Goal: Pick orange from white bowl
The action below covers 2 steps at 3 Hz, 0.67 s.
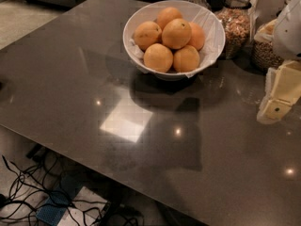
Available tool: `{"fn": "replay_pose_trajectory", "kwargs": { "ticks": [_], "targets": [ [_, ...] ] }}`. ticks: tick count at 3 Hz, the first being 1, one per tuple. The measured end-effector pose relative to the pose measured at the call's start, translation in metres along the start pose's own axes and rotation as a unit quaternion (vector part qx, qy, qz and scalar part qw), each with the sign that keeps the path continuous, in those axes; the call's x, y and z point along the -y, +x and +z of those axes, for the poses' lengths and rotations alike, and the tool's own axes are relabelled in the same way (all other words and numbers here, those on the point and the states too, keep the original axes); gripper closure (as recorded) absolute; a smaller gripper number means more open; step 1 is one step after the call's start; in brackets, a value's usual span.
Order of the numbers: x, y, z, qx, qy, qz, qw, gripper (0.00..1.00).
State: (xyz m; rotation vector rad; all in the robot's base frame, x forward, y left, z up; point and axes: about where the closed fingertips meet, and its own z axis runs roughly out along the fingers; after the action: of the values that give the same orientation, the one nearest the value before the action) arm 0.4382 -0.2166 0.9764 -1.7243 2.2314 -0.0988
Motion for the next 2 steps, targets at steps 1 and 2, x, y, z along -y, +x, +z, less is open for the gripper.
{"fn": "replay_pose_trajectory", "kwargs": {
  "ticks": [1, 2],
  "targets": [
    [0.001, -0.001, -0.001, 0.001, 0.002, 0.000, 1.0000, 0.00],
    [0.024, -0.022, -0.009, 0.042, 0.014, 0.008, 0.9990, 0.00]
  ]
}}
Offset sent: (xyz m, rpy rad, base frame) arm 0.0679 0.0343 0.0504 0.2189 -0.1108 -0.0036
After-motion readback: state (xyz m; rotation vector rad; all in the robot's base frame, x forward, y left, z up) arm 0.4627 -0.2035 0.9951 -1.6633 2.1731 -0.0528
